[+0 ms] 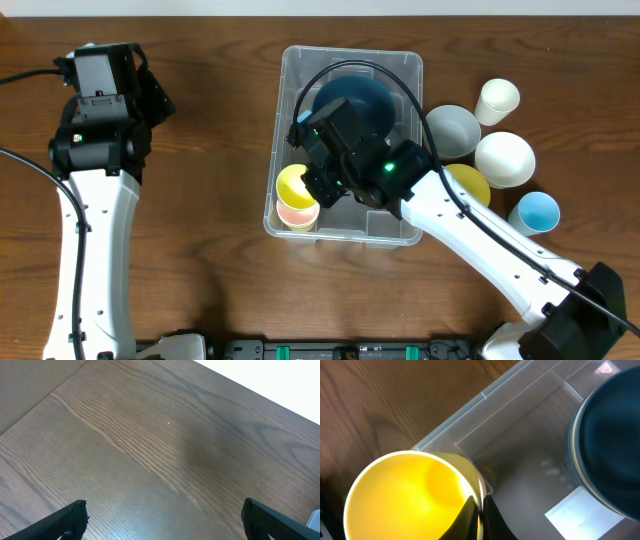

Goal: Pack container
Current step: 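Carry the yellow cup onto the pink cup stack and release, then withdraw the right gripper back toward the right cups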

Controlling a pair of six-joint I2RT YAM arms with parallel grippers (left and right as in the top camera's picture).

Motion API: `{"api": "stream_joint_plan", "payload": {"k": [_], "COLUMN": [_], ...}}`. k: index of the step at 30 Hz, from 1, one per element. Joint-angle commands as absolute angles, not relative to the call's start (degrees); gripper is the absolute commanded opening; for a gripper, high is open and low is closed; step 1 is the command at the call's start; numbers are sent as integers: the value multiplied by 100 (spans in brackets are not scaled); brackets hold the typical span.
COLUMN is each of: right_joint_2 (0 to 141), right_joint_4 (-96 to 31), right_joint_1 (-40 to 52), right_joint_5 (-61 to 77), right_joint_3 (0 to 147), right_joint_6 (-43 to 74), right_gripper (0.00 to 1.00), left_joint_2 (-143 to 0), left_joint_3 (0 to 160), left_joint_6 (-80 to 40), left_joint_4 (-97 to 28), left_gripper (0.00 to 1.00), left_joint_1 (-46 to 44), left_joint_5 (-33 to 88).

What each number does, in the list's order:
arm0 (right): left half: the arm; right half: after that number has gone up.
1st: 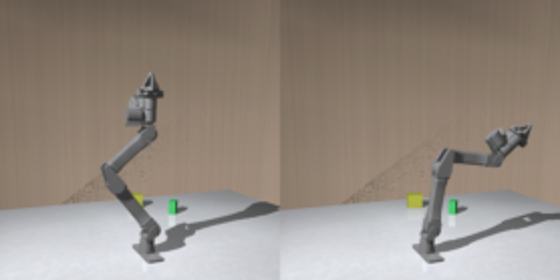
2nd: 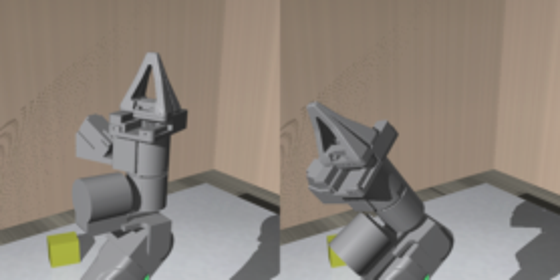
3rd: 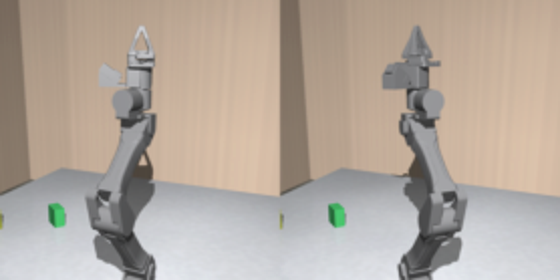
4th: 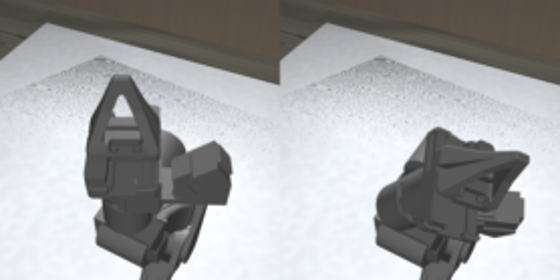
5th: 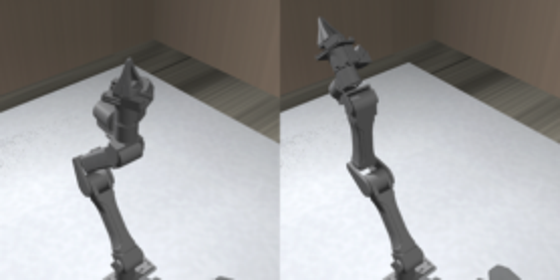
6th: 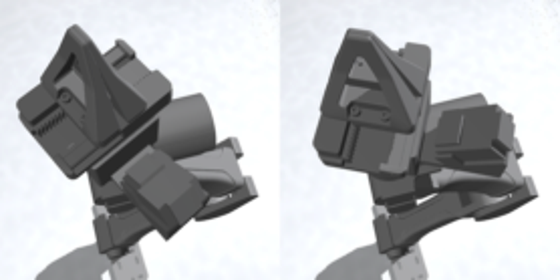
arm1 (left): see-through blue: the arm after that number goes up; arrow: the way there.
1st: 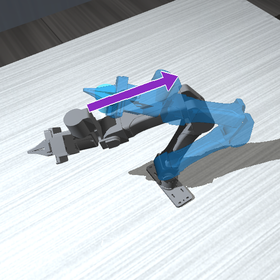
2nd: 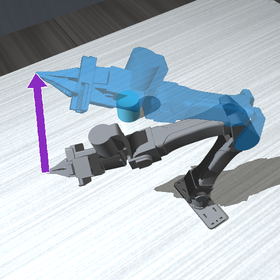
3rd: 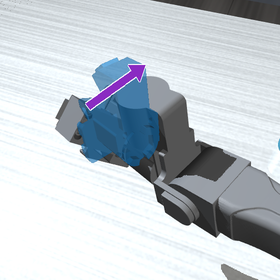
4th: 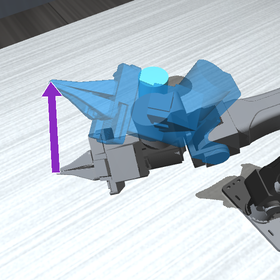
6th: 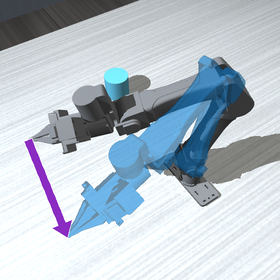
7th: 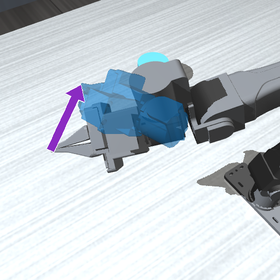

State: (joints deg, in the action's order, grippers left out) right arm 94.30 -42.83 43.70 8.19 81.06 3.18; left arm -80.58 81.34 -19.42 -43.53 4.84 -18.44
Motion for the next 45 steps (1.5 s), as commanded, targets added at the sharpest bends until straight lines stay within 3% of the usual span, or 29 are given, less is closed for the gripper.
{"api": "stream_joint_plan", "payload": {"k": [1,7,10,12,14,24,30,36,42,45], "right_joint_2": [9459,9459,9459,9459,9459,8759,7902,7264,7161,7161], "right_joint_4": [-4338,-4499,-4576,-4584,-4560,-4971,-5889,-6755,-6895,-6639], "right_joint_1": [4423,4427,4431,4431,4431,3844,2622,720,-799,-1372], "right_joint_5": [792,792,794,792,792,-790,-1514,-1715,-1712,-1688], "right_joint_3": [8206,8206,8206,8206,8206,8219,8219,8165,7651,7126], "right_joint_6": [248,248,248,248,248,1323,2038,2648,3242,3472], "right_gripper": [3,4,15,34,41,43,43,44,47,54], "left_joint_2": [-8047,-8047,-8047,-8047,-8047,-8047,-8047,-8047,-8047,-8047], "left_joint_3": [8208,8208,8208,8208,8208,8208,8208,8208,8208,8208], "left_joint_6": [-1890,-1890,-1890,-1890,-1892,-1890,-1890,-1890,-1890,-1890], "left_joint_4": [-4370,-4370,-4370,-4370,-4370,-4370,-4370,-4370,-4370,-4370], "left_gripper": [98,98,98,98,98,98,98,98,98,98], "left_joint_1": [508,508,508,508,508,508,508,508,508,508], "left_joint_5": [-1962,-1962,-1962,-1962,-1962,-1962,-1962,-1962,-1962,-1962]}}
